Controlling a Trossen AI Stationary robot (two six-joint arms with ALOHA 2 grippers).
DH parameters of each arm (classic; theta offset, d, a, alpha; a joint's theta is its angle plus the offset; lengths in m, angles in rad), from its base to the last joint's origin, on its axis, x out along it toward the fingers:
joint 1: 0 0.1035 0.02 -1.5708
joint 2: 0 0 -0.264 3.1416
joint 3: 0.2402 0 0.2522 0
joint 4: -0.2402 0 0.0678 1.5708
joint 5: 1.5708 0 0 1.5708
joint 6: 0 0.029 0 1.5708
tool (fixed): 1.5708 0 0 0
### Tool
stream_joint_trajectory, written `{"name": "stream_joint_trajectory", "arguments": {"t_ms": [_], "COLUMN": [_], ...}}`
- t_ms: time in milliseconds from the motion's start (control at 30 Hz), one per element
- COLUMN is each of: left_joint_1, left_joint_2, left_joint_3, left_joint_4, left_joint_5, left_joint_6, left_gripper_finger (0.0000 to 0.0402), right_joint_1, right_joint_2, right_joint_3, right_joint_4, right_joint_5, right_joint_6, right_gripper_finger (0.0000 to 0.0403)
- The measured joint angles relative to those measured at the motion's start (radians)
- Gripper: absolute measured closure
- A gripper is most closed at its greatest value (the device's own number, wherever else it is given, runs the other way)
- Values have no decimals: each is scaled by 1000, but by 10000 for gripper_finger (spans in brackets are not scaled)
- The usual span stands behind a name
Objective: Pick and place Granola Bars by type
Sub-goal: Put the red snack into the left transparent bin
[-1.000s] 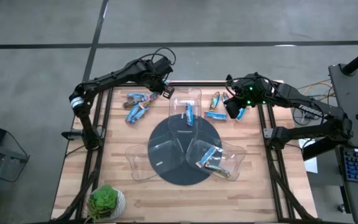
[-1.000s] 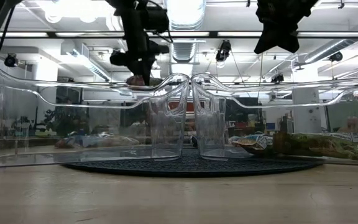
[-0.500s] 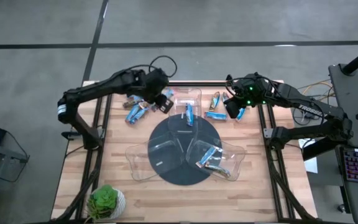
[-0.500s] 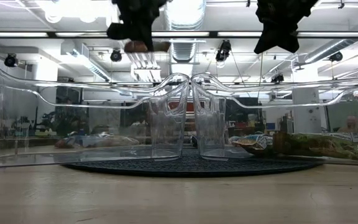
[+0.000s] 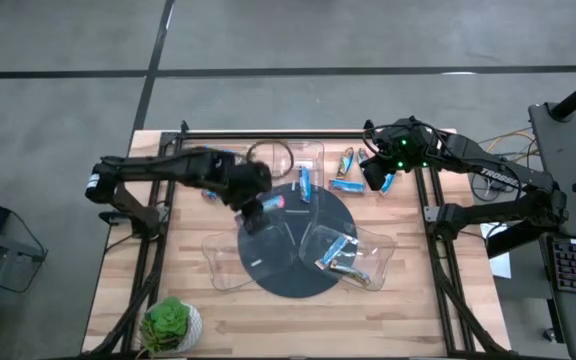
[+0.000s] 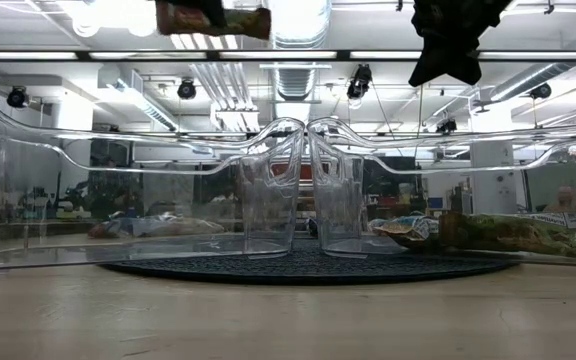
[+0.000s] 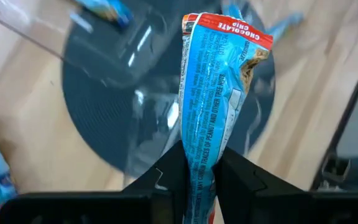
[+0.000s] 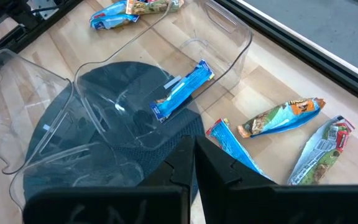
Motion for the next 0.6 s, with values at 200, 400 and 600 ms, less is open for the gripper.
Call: {"name": "stream_joint_trajectory", "arguments": {"t_ms": [200,400,600], "left_joint_1": [-80,-121,-137], "left_joint_2": [2,3,4], "left_joint_3": [-26,-143,-320], "left_joint_4": [-5,21,152], "left_joint_5": [0,-2,56], "left_joint_6": [-68,-148,-194], "left_gripper_finger": [346,346,346], "right_joint_1": [0,0,0], "right_joint_2": [0,0,0], "right_joint_3": [0,0,0], "right_joint_4": [0,0,0], "right_joint_5": [0,0,0], "right_joint_6": [2,5,9], "right_gripper_finger": [394,394,394]}}
